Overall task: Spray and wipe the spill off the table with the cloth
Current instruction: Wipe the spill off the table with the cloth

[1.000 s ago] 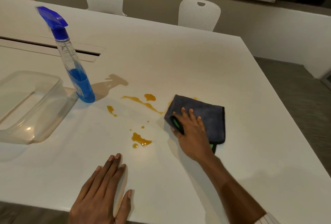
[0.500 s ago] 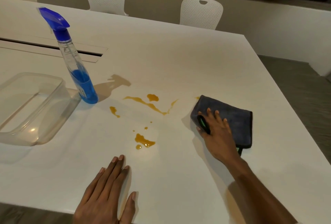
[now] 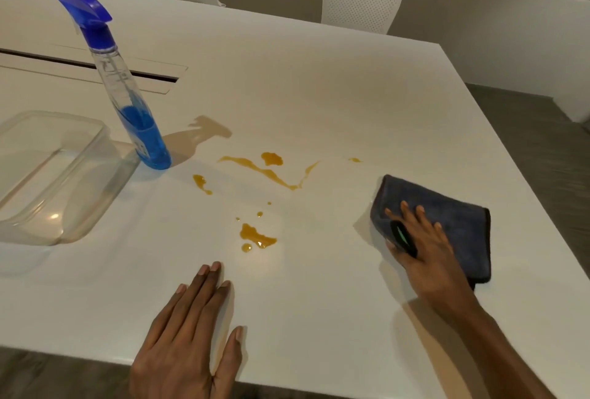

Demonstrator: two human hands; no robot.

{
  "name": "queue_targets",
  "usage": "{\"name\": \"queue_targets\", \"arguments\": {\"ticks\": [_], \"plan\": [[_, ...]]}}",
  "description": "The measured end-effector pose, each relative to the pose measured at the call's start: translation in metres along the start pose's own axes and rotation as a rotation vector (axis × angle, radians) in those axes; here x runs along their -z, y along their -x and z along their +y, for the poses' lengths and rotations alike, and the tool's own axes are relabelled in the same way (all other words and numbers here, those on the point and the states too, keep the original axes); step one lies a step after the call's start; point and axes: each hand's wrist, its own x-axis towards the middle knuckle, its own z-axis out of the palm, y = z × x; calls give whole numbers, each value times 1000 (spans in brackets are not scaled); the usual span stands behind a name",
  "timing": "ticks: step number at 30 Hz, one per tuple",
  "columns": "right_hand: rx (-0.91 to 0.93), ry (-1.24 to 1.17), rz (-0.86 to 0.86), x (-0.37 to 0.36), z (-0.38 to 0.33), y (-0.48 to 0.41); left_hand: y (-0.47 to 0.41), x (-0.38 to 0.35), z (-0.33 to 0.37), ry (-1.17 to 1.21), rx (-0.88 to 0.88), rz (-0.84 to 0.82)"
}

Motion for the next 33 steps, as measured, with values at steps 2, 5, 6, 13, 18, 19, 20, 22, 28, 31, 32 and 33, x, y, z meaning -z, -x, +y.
{"name": "queue_targets", "arguments": {"ticks": [2, 5, 6, 13, 18, 19, 20, 22, 28, 31, 32, 33], "plan": [[-27, 57, -5, -10, -16, -8, 0, 1, 2, 19, 14, -8], [108, 49, -39, -28, -51, 20, 0, 3, 3, 34, 19, -11], [169, 47, -62, -31, -60, 36, 0, 3, 2, 33, 12, -16], [167, 36, -99, -20, -34, 68, 2, 3, -1, 21, 14, -27], [29, 15, -18, -14, -26, 8, 4, 4, 1, 9, 20, -15], [28, 31, -22, -18, -32, 3, 4, 3, 1, 10, 22, -17], [49, 34, -40, -22, -41, 4, 4, 3, 0, 11, 25, -19], [142, 21, -87, -29, -57, 21, 4, 3, -2, 14, 24, -27], [255, 29, -117, -16, -41, 70, 4, 3, 0, 24, 18, -10], [133, -70, -105, 1, -17, 50, 3, 3, 1, 21, 9, 8], [93, -76, -81, 5, -9, 37, 3, 2, 1, 19, 9, 8], [59, -55, -55, 8, -1, 21, 3, 2, 1, 19, 11, 4]]}}
